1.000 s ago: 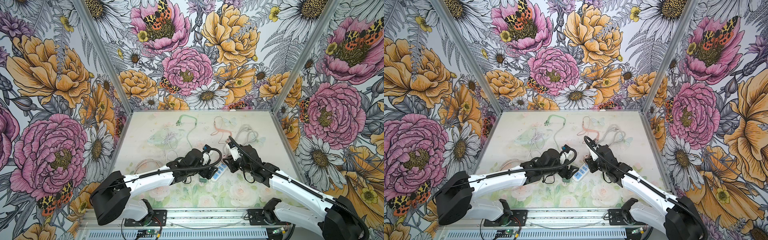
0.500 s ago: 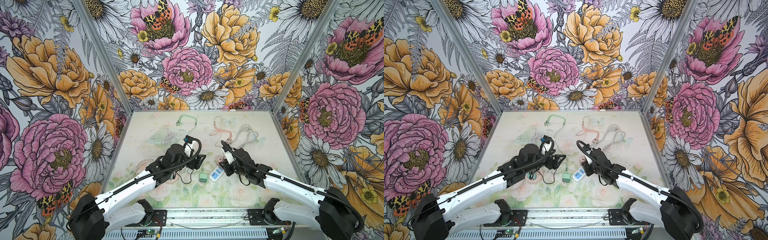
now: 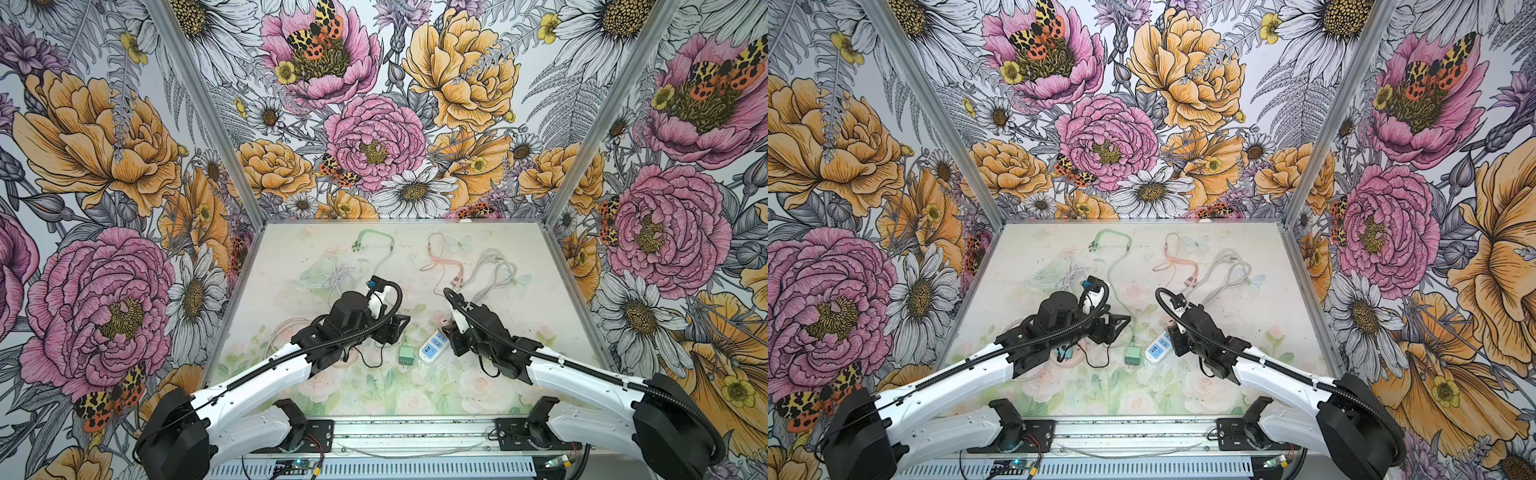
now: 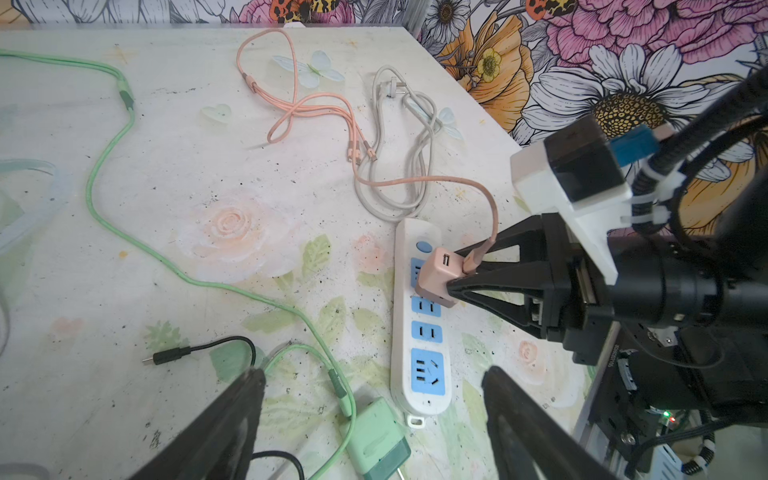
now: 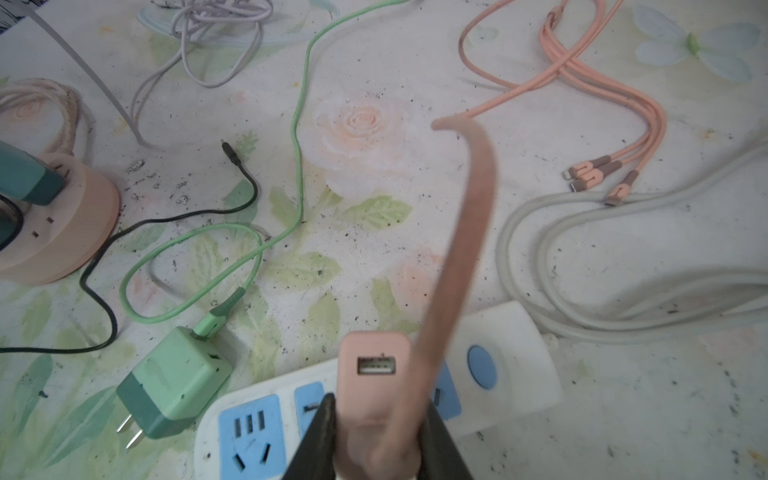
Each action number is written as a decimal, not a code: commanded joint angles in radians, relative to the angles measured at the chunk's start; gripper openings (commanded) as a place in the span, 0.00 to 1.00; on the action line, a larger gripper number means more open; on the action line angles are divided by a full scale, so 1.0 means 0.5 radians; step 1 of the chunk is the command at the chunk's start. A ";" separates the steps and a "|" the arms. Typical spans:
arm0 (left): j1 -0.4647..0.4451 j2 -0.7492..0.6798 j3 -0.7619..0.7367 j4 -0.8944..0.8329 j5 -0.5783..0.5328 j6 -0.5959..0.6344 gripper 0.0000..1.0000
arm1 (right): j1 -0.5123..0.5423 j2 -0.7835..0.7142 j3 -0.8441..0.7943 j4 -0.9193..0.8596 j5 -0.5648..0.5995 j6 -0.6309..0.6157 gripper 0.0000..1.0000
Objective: Insert the plug
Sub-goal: 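Draw the left gripper back while the right gripper lowers the charger onto a socket, then press the pink charger down into the socket with the right gripper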
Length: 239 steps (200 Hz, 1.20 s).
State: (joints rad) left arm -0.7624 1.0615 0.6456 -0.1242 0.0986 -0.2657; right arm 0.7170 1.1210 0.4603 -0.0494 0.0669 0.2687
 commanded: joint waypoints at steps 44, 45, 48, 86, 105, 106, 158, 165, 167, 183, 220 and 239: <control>0.015 -0.039 -0.037 0.030 0.060 -0.012 0.85 | 0.066 0.011 -0.034 0.029 -0.072 -0.129 0.00; 0.015 -0.038 -0.035 0.030 0.062 -0.012 0.85 | 0.066 0.007 -0.034 0.025 -0.074 -0.133 0.00; 0.015 -0.035 -0.034 0.029 0.070 -0.012 0.85 | 0.066 -0.002 -0.032 0.014 -0.078 -0.144 0.00; 0.009 -0.006 -0.027 0.024 0.098 -0.024 0.85 | 0.068 -0.106 -0.065 -0.061 -0.059 -0.144 0.00; 0.003 -0.009 -0.033 0.020 0.097 -0.029 0.85 | 0.069 -0.091 -0.056 -0.061 0.001 -0.131 0.00; 0.003 -0.009 -0.033 0.019 0.099 -0.030 0.85 | 0.067 -0.088 -0.054 -0.061 0.002 -0.132 0.00; -0.009 -0.048 -0.061 0.013 0.071 -0.036 0.85 | 0.096 0.125 0.028 -0.049 0.040 -0.144 0.00; -0.009 -0.051 -0.064 0.012 0.069 -0.037 0.85 | 0.108 0.150 0.039 -0.046 0.049 -0.148 0.00; -0.008 -0.052 -0.066 0.012 0.069 -0.038 0.85 | 0.110 0.155 0.042 -0.046 0.049 -0.152 0.00; -0.010 -0.058 -0.070 0.009 0.065 -0.034 0.85 | 0.126 0.199 0.061 -0.048 0.058 -0.159 0.00; -0.012 -0.074 -0.076 0.005 0.052 -0.032 0.85 | 0.141 0.193 0.054 -0.048 0.100 -0.160 0.00; -0.011 -0.073 -0.074 0.020 0.057 -0.035 0.85 | 0.218 0.213 0.041 -0.048 0.167 -0.114 0.00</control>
State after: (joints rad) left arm -0.7635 1.0409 0.6224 -0.1268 0.1249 -0.2668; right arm 0.7876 1.2068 0.4892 -0.0296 0.1070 0.1936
